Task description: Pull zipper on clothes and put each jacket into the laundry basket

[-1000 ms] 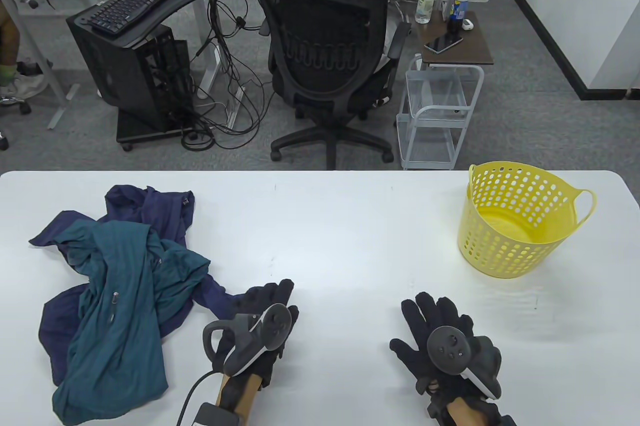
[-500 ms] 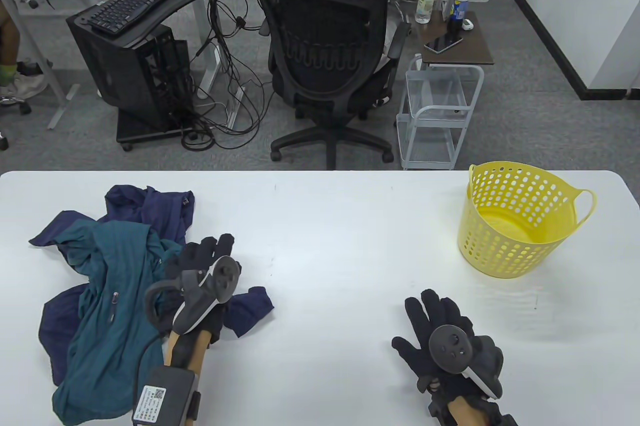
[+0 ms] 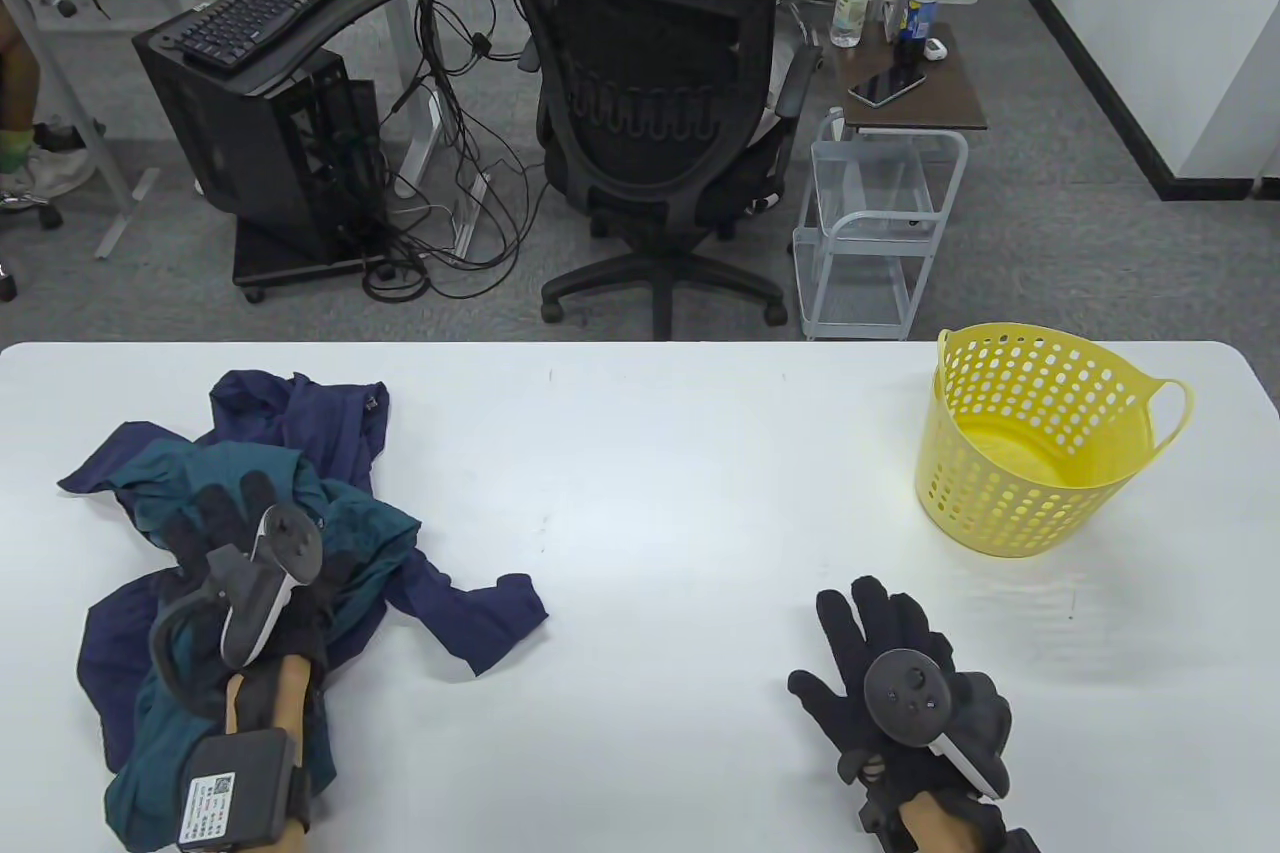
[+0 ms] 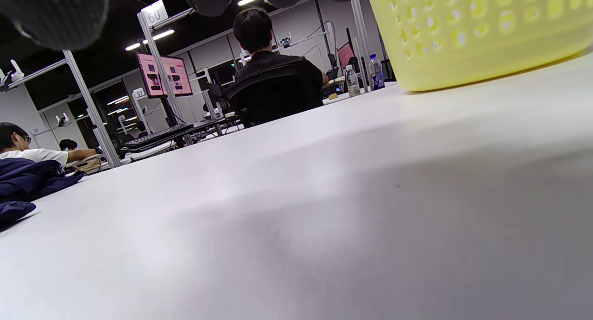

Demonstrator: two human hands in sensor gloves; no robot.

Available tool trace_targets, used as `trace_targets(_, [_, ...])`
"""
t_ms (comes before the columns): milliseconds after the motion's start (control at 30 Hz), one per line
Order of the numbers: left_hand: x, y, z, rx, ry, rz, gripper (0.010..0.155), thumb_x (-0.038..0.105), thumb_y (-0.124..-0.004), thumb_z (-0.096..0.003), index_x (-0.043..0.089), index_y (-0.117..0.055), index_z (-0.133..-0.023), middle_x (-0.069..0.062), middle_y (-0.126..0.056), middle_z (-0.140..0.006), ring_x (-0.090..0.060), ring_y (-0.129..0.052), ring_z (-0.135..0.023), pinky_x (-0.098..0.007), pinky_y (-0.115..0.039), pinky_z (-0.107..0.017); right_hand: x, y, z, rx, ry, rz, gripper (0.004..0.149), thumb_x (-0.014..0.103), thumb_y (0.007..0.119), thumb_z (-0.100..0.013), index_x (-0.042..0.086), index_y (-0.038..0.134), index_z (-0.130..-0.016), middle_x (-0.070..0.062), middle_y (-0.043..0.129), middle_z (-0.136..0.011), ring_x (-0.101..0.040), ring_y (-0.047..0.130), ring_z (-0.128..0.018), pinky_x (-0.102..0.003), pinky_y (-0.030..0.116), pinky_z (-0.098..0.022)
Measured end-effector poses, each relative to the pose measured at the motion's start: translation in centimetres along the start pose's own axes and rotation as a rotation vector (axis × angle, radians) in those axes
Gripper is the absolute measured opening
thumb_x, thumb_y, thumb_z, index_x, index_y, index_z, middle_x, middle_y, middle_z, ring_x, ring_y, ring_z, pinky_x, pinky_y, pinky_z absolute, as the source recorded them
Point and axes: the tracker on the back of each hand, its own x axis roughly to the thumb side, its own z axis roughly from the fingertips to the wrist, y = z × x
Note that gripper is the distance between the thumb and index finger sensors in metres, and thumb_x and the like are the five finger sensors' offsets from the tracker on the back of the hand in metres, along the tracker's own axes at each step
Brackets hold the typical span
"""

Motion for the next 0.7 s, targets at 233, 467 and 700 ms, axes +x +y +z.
trace_targets(233, [-0.7, -3.0, -0.7, 0.116, 0.088, -0.102, 0.11, 0.065, -0.088, -0.029, 0.039, -0.013, -0.105, -0.01, -0.03, -0.12, -0.031, -0.072, -0.1, -0.054, -0.065, -0.069, 0.4, 0.3, 0.0, 0.012, -0.014, 0.014, 0.08, 0.07, 0.07, -0.047, 0.038, 0.037, -0.112, 0.0, 0.026, -0.124, -0.043, 0.03, -0.109, -0.07, 0.035, -0.07])
trace_targets(467, [-0.4, -1.8, 0.1, 0.354, 0.132, -0.192, 0.08, 0.051, -0.095, -0.0318, 0.046, -0.054, -0.101, 0.014, -0.087, -0.095, -0.012, -0.099, -0.069, -0.042, -0.084, -0.054, 0.2, 0.2, 0.0, 0.003, -0.008, 0.003, 0.079, 0.07, 0.07, -0.047, 0.037, 0.038, -0.112, 0.0, 0.027, -0.124, -0.043, 0.03, -0.109, -0.07, 0.035, -0.07])
trace_targets(700, [-2.0, 0.9, 1.1, 0.407, 0.13, -0.059, 0.07, 0.052, -0.093, -0.0327, 0.048, -0.064, -0.096, 0.018, -0.094, -0.088, -0.01, -0.101, -0.067, -0.045, -0.082, -0.057, 0.3, 0.3, 0.0, 0.006, -0.014, 0.005, 0.079, 0.07, 0.07, -0.047, 0.037, 0.038, -0.112, 0.0, 0.027, -0.124, -0.043, 0.03, -0.109, -0.07, 0.035, -0.07])
